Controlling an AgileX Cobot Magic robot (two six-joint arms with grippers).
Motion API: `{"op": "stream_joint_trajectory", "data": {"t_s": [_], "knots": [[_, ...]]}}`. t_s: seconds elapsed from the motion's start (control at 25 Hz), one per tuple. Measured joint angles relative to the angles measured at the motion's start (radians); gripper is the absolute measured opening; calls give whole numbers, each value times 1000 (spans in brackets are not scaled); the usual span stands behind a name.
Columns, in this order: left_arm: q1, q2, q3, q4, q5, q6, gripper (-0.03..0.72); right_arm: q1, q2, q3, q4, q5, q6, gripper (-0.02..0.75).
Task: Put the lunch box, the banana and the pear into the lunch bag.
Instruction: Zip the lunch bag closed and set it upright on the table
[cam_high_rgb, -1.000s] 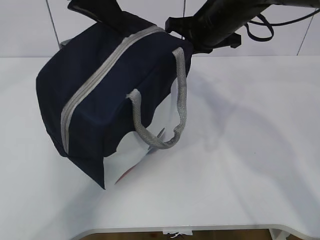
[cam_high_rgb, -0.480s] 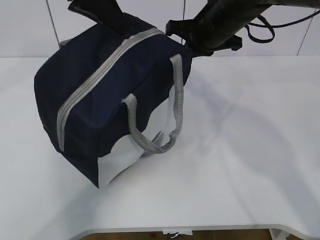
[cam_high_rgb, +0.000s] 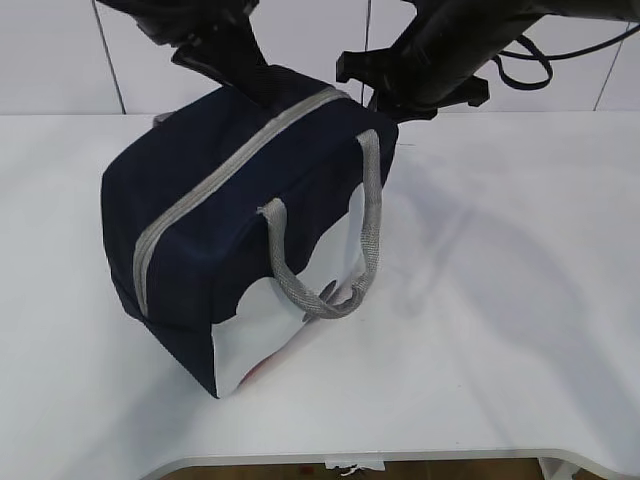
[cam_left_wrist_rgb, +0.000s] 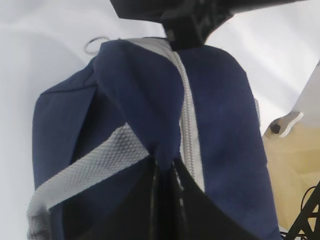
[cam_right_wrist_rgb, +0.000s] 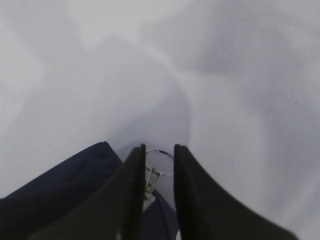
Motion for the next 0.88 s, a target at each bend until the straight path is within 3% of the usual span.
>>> {"op": "stream_joint_trajectory", "data": {"t_s": [0.16,0.28,0.64,0.88], "knots": [[0,30,-1,-2,0,10,-3,0,0,0,0,2,0,319],[0,53,-4,-2,-2,12,-3,0,0,-2,-9,15,0,403],[0,70,-8,102,-6,-23,46,0,-26,-130,-176,312,0,432],[0,70,-14,198,-6,-93,272,0,-29,-223,-185,523,-36,433]]}}
